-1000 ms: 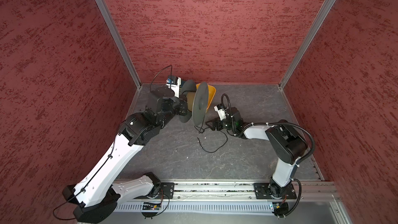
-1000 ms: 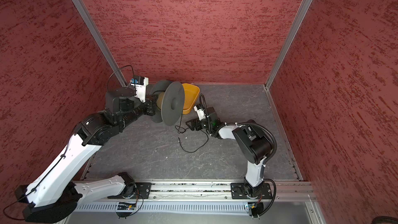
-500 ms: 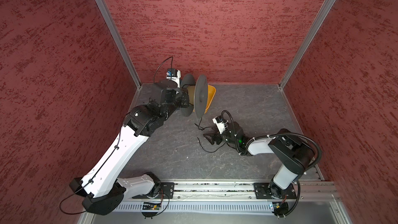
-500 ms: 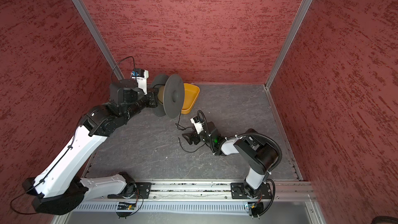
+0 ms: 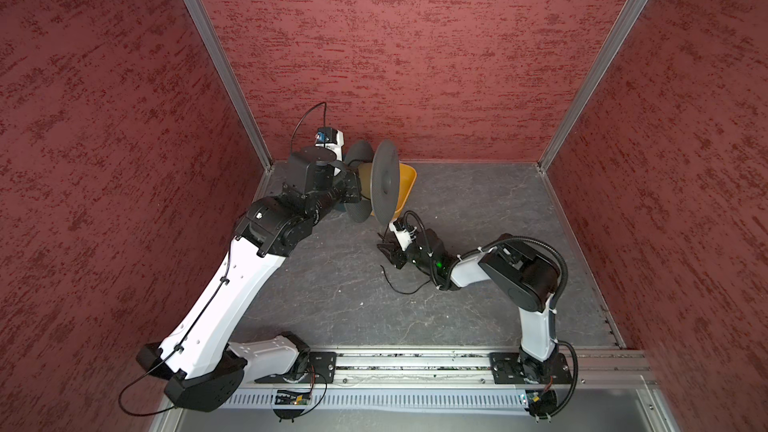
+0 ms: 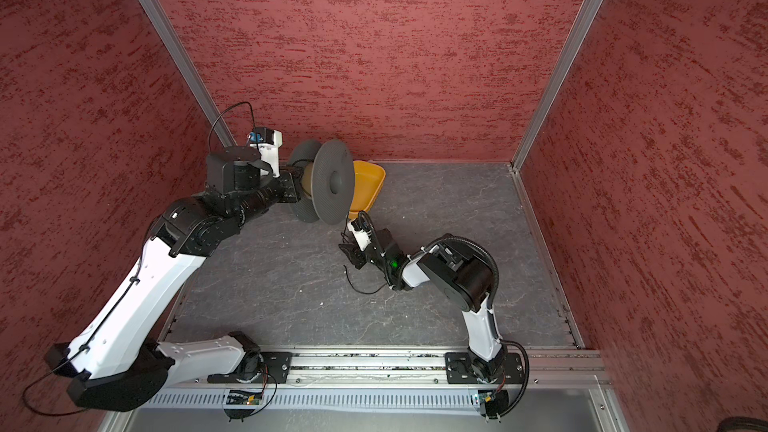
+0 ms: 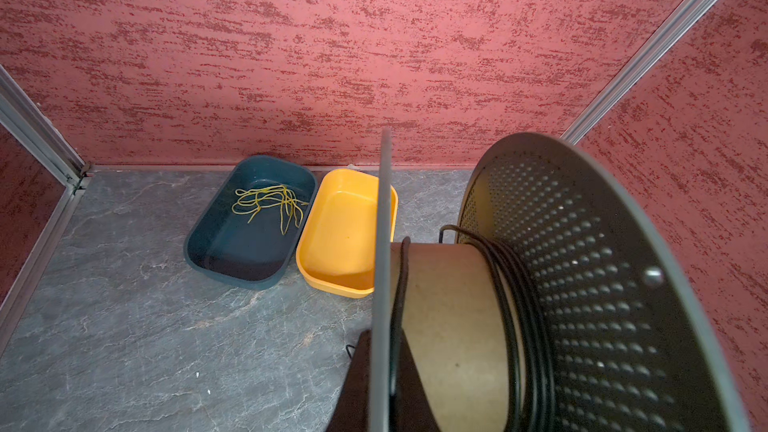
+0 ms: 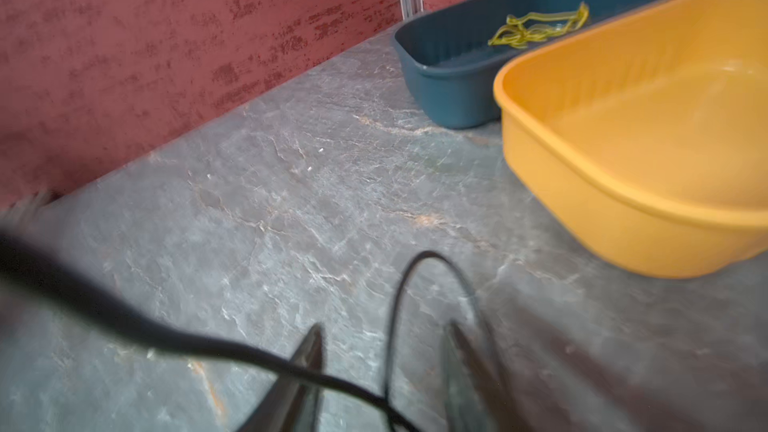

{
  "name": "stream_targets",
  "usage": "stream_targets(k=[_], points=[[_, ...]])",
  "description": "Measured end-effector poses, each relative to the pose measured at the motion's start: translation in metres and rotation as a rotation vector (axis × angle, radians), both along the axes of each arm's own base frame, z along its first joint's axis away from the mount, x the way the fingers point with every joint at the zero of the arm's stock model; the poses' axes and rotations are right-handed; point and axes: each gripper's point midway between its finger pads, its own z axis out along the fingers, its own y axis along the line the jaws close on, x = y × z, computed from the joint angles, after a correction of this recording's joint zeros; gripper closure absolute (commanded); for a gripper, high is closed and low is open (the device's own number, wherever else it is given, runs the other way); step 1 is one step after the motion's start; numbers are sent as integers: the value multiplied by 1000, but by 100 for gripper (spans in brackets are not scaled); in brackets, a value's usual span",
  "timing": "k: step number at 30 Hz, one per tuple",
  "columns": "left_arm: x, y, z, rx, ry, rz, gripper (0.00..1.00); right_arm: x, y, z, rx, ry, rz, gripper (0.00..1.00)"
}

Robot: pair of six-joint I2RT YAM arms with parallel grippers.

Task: Wrap the cables

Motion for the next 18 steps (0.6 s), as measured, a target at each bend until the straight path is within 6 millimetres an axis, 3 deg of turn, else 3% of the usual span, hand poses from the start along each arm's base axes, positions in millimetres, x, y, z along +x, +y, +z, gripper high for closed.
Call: stream_targets(k=[9, 13, 18], points=[[31, 13, -18, 41, 41, 103, 100, -23, 8, 4, -106, -5, 5, 100], [56, 15, -36, 131, 65, 184, 100, -41, 14, 38, -138, -24, 15, 100], [81, 13, -67, 272, 105, 261, 100, -52, 10, 101, -122, -51, 9, 100]])
